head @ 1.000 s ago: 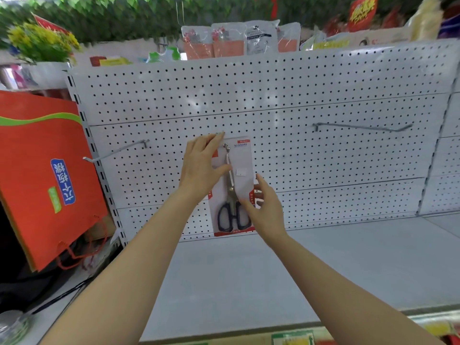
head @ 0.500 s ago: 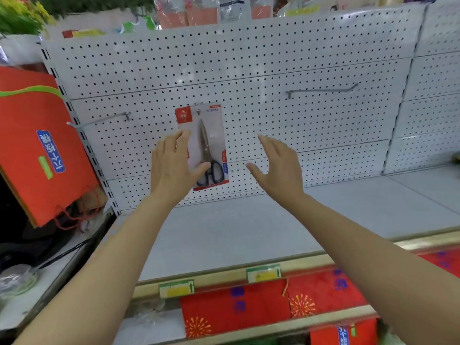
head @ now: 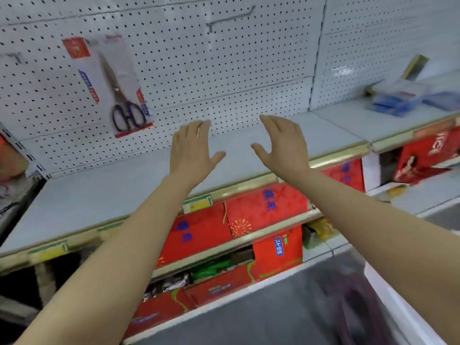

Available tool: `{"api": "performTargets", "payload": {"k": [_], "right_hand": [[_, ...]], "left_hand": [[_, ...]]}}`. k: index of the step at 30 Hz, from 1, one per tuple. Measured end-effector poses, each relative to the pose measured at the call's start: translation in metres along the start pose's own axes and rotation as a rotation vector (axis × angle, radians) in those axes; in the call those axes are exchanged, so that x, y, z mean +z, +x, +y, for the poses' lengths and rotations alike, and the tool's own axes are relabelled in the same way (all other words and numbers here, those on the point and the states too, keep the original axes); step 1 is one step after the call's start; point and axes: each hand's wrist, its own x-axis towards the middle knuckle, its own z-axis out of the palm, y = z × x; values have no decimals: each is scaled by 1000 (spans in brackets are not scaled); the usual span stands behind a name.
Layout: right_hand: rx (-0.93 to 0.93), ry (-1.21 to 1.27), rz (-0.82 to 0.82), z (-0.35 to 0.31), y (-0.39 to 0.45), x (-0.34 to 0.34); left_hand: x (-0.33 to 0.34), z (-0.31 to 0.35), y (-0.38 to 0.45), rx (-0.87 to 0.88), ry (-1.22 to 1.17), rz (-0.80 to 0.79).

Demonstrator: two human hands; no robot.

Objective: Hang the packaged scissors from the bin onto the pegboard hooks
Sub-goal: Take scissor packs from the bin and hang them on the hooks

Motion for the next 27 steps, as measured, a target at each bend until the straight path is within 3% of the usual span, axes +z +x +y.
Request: {"api": "performTargets", "payload": {"k": [12, 27], "right_hand": [[319, -283, -49, 135, -143, -45], [709, -523, -299, 325, -344, -141]], "left_hand": [[105, 159, 11, 342, -181, -175], [248, 416, -37, 643, -298, -437]]}}
